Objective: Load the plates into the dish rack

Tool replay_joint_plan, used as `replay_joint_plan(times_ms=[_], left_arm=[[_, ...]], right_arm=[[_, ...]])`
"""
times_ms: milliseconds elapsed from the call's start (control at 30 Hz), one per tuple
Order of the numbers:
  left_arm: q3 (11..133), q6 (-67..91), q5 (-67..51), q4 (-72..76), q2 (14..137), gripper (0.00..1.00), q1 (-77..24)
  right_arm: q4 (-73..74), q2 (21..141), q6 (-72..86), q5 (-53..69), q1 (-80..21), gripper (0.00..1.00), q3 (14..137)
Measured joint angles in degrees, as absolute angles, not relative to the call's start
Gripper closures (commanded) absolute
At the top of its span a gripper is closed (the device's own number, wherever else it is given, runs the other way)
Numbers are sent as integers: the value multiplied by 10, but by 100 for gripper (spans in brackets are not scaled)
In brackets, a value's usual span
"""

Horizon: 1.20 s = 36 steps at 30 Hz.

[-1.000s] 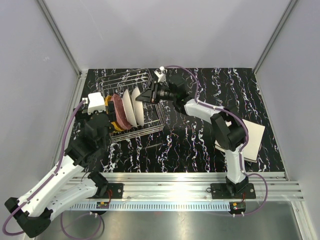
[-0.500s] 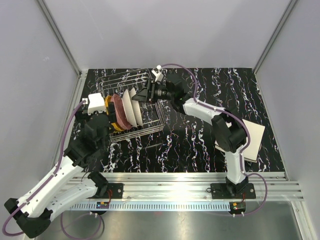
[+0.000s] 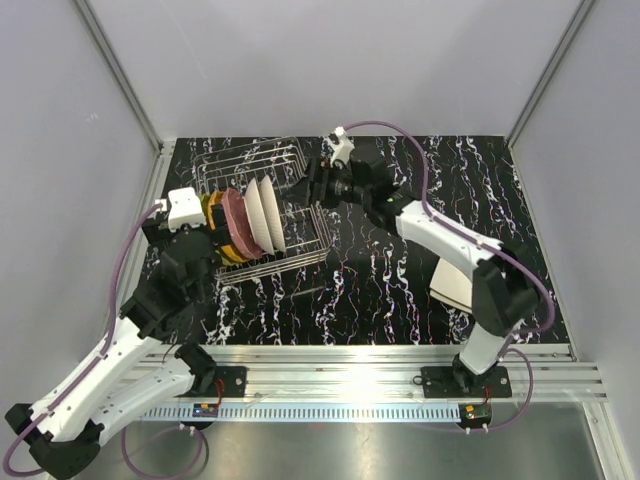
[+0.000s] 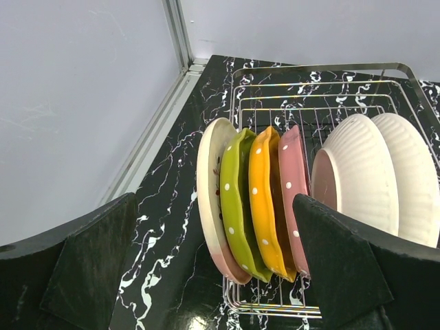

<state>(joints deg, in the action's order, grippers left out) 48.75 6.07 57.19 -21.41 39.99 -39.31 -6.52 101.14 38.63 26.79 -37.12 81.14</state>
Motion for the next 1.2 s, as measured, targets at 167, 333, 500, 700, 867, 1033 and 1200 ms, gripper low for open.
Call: replay_joint_plan(times_ms=[167, 333, 500, 700, 867, 1033, 1200], left_arm=[[490, 65, 566, -219, 398, 1, -393], [495, 74, 552, -232, 399, 1, -393], [499, 81, 538, -242, 399, 1, -393], [499, 89, 519, -244, 399, 1, -392], [499, 91, 508, -245, 399, 1, -392], [499, 94, 497, -245, 399, 1, -392], [499, 96, 488, -245, 400, 1, -392]], right_arm=[[55, 890, 319, 174, -372, 19, 745], [180, 752, 284, 8, -374, 16, 683], [321, 697, 311, -193, -375, 0, 642], [489, 789, 412, -350, -374, 0, 633], [572, 876, 478, -410, -364, 0, 633], [595, 904, 496, -439, -324, 2, 634], [573, 923, 478, -437, -294, 17, 633]])
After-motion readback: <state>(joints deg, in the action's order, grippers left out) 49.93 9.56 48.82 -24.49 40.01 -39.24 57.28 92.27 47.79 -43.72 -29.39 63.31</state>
